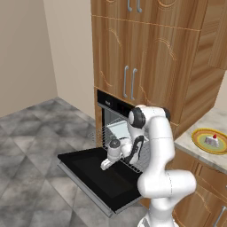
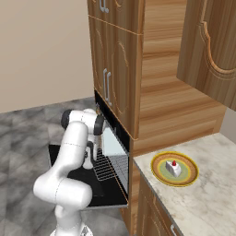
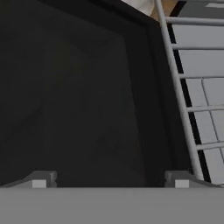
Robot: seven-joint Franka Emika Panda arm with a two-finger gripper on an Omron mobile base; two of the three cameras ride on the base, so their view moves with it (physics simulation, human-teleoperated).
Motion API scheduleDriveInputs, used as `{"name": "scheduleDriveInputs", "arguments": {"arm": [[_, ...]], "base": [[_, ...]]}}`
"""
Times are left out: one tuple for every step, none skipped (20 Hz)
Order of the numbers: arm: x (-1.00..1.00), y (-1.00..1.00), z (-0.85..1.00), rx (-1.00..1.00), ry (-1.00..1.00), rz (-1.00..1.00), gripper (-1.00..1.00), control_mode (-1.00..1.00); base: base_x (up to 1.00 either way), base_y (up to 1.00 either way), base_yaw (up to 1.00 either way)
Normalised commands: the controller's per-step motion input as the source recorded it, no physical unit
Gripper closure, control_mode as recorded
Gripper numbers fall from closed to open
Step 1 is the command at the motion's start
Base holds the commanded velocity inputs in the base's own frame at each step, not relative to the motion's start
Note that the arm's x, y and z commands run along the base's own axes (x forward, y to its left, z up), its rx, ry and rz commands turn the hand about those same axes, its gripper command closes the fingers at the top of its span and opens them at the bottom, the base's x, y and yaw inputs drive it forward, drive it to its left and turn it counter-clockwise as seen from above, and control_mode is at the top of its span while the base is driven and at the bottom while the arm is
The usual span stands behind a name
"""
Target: Take the baked cake out of the oven and place it on the plate for cooling. Then close the oven door.
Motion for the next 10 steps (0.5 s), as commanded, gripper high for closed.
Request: {"name": "scheduleDriveInputs", "arguments": {"arm": [[0.64, 0.00, -0.21, 0.00, 0.06, -0.09, -1.00, -1.00], [0.65, 0.00, -0.24, 0.00, 0.06, -0.09, -1.00, -1.00], [0.65, 0.00, -0.27, 0.00, 0.07, -0.08, -1.00, -1.00], [0.65, 0.00, -0.28, 0.00, 0.07, -0.08, -1.00, -1.00], [0.64, 0.00, -0.27, 0.00, 0.07, -0.08, -1.00, -1.00], [0.66, 0.00, -0.26, 0.00, 0.07, -0.08, -1.00, -1.00], [0.66, 0.00, -0.24, 0.00, 0.07, -0.08, -1.00, -1.00], [0.67, 0.00, -0.21, 0.00, 0.06, -0.08, -1.00, -1.00], [0.70, -0.01, -0.17, 0.00, 0.05, -0.08, -1.00, -1.00], [0.69, -0.01, -0.14, 0.00, 0.04, -0.08, -1.00, -1.00]], "base": [[0.00, 0.00, 0.00], [0.00, 0.00, 0.00], [0.00, 0.00, 0.00], [0.00, 0.00, 0.00], [0.00, 0.00, 0.00], [0.00, 0.00, 0.00], [0.00, 0.00, 0.00], [0.00, 0.00, 0.00], [0.00, 0.00, 0.00], [0.00, 0.00, 0.00]]}}
